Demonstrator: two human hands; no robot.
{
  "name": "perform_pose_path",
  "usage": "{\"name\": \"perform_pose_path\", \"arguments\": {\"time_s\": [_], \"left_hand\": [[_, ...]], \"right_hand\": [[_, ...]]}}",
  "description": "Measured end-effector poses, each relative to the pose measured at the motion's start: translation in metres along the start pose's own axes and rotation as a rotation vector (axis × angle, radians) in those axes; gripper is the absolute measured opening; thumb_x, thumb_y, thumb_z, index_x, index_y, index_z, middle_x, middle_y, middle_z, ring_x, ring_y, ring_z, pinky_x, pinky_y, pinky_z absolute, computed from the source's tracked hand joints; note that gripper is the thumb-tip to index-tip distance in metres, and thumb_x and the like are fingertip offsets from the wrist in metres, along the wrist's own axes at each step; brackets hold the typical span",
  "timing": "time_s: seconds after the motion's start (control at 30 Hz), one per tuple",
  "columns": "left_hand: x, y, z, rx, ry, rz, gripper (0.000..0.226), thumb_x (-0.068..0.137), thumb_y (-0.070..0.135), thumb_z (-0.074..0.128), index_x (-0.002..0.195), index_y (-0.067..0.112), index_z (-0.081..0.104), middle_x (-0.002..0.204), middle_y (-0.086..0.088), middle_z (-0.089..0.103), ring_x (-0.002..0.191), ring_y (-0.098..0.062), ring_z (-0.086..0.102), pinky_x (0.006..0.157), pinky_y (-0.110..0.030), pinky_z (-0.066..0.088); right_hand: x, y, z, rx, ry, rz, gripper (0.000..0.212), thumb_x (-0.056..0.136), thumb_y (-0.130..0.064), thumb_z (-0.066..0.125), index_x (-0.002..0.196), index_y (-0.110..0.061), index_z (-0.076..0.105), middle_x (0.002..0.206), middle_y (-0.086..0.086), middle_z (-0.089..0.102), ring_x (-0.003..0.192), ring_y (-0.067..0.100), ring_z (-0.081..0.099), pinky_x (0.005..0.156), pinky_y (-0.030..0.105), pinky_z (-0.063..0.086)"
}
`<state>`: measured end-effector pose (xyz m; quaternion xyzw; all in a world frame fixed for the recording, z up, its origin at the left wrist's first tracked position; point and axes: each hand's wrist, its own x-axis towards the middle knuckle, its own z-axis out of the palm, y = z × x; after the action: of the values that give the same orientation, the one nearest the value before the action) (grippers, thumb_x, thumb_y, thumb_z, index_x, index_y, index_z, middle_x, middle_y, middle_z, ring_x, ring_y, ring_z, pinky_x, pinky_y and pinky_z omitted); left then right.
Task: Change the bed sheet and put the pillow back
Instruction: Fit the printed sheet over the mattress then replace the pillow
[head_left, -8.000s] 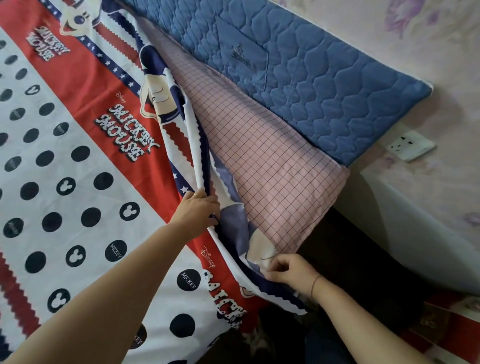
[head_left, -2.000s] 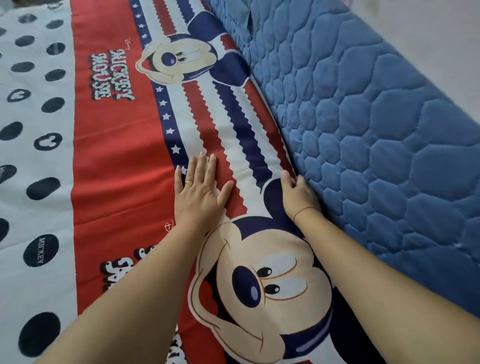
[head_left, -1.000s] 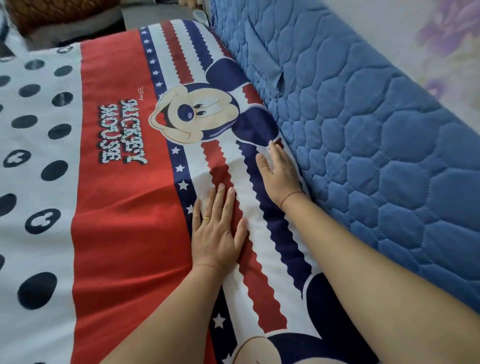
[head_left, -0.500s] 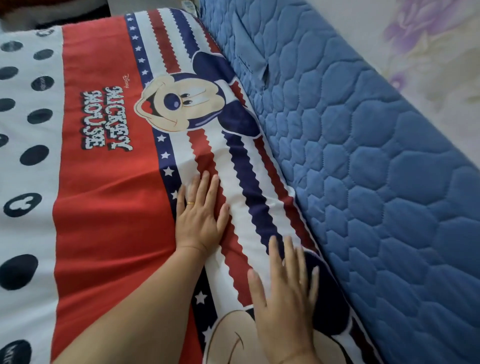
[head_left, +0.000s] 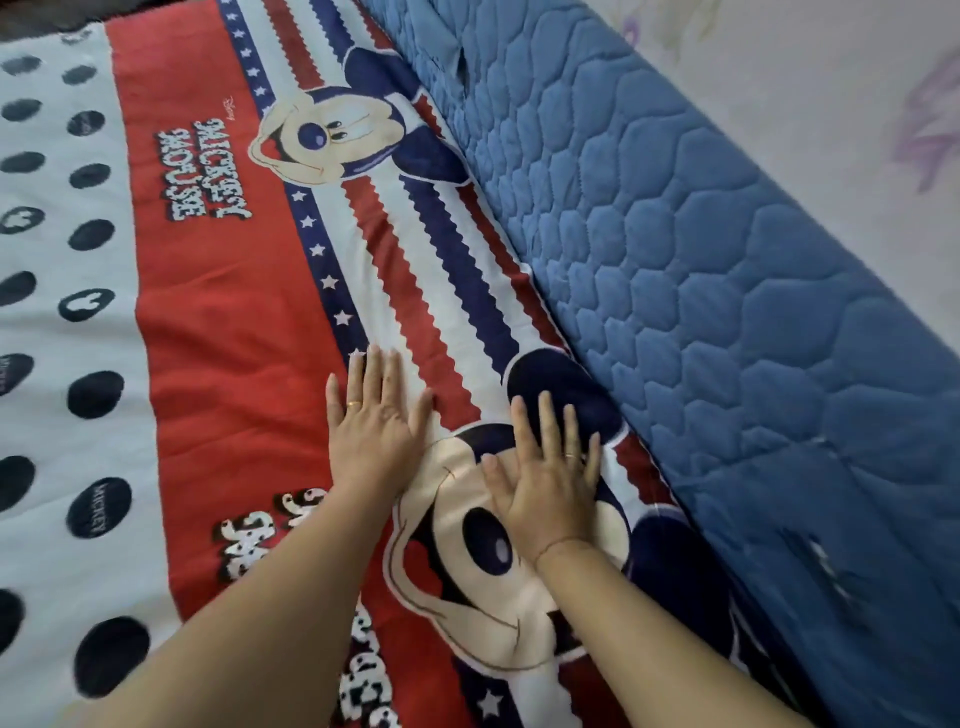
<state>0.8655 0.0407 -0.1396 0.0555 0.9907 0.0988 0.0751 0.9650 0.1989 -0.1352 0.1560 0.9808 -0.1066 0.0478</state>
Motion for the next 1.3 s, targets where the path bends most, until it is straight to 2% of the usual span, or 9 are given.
{"name": "perform_pose_path", "arguments": {"time_s": [0.2, 0.37, 0.57, 0.73, 0.83, 0.97, 1.13, 1.23, 1.3], "left_hand": [[-0.105, 0.010, 0.014, 0.017, 0.008, -0.042, 0.083, 0.085, 0.068, -0.008, 0.155, 0.024, -0.001, 0.163, 0.003, -0.003, 0.149, -0.015, -0.011, 0.119, -0.042, -0.012], [-0.200, 0.030, 0.034, -0.025, -0.052, -0.047, 0.076, 0.080, 0.072, -0.011, 0.145, 0.033, -0.023, 0.156, 0.008, -0.027, 0.143, -0.013, -0.030, 0.115, -0.047, -0.021], [-0.344, 0.054, 0.072, -0.034, -0.095, 0.019, 0.073, 0.094, 0.066, 0.018, 0.153, 0.025, 0.022, 0.161, 0.000, 0.017, 0.149, -0.021, 0.005, 0.117, -0.055, 0.000], [-0.467, 0.069, 0.090, -0.007, -0.124, 0.080, 0.072, 0.095, 0.067, 0.012, 0.152, 0.025, 0.022, 0.160, -0.002, 0.022, 0.148, -0.025, 0.014, 0.116, -0.059, 0.005], [-0.531, 0.079, 0.097, -0.044, -0.171, 0.079, 0.073, 0.093, 0.069, 0.013, 0.151, 0.027, 0.026, 0.160, 0.000, 0.021, 0.148, -0.024, 0.014, 0.116, -0.060, 0.007], [-0.588, 0.098, 0.104, -0.080, -0.205, 0.018, 0.076, 0.090, 0.073, 0.013, 0.150, 0.028, 0.028, 0.160, 0.003, 0.016, 0.150, -0.019, 0.007, 0.115, -0.060, 0.008], [-0.636, 0.121, 0.115, -0.082, -0.216, -0.030, 0.078, 0.091, 0.073, 0.012, 0.153, 0.027, 0.019, 0.160, 0.000, 0.016, 0.150, -0.021, 0.008, 0.115, -0.059, 0.009], [-0.666, 0.137, 0.124, -0.083, -0.200, -0.040, 0.079, 0.093, 0.070, 0.010, 0.150, 0.018, 0.027, 0.159, -0.005, 0.024, 0.150, -0.022, 0.009, 0.115, -0.058, 0.015], [-0.684, 0.151, 0.128, -0.087, -0.197, -0.065, 0.080, 0.094, 0.069, 0.011, 0.149, 0.014, 0.032, 0.159, -0.006, 0.023, 0.148, -0.025, 0.015, 0.116, -0.054, 0.013]], "right_hand": [[-0.060, 0.066, -0.004, -0.052, -0.043, 0.089, 0.074, 0.087, -0.070, 0.009, 0.152, -0.035, 0.017, 0.161, 0.000, 0.018, 0.146, 0.032, 0.018, 0.112, 0.059, 0.015], [-0.157, 0.146, -0.003, -0.011, -0.095, 0.135, 0.074, 0.091, -0.068, 0.002, 0.151, -0.028, 0.017, 0.154, 0.007, 0.034, 0.138, 0.030, 0.039, 0.109, 0.050, 0.034], [-0.278, 0.219, -0.001, 0.020, -0.144, 0.171, 0.086, 0.081, -0.074, -0.016, 0.152, -0.031, 0.005, 0.161, -0.003, 0.017, 0.144, 0.023, 0.027, 0.115, 0.043, 0.026], [-0.382, 0.271, -0.008, 0.008, -0.269, 0.252, 0.092, 0.071, -0.077, -0.026, 0.151, -0.035, -0.008, 0.161, -0.010, 0.002, 0.148, 0.014, 0.011, 0.120, 0.038, 0.015], [-0.429, 0.295, -0.011, 0.058, -0.362, 0.335, 0.081, 0.084, -0.071, -0.010, 0.153, -0.029, -0.004, 0.162, -0.006, 0.005, 0.148, 0.012, 0.010, 0.118, 0.033, 0.012], [-0.471, 0.325, -0.007, 0.255, -0.408, 0.467, 0.088, 0.080, -0.077, -0.005, 0.153, -0.028, 0.003, 0.161, 0.001, 0.014, 0.148, 0.019, 0.014, 0.120, 0.035, 0.011], [-0.493, 0.359, -0.008, 0.494, -0.556, 0.592, 0.062, 0.099, -0.053, 0.023, 0.154, -0.026, 0.016, 0.160, 0.004, 0.020, 0.145, 0.027, 0.022, 0.118, 0.041, 0.020], [-0.514, 0.379, -0.010, 0.389, -0.638, 0.792, 0.068, 0.097, -0.060, 0.015, 0.150, -0.020, 0.031, 0.152, 0.014, 0.035, 0.136, 0.033, 0.037, 0.112, 0.044, 0.032], [-0.526, 0.369, -0.018, 0.312, -0.539, 0.803, 0.065, 0.099, -0.056, 0.017, 0.149, -0.017, 0.033, 0.150, 0.016, 0.036, 0.134, 0.035, 0.039, 0.110, 0.046, 0.033]]}}
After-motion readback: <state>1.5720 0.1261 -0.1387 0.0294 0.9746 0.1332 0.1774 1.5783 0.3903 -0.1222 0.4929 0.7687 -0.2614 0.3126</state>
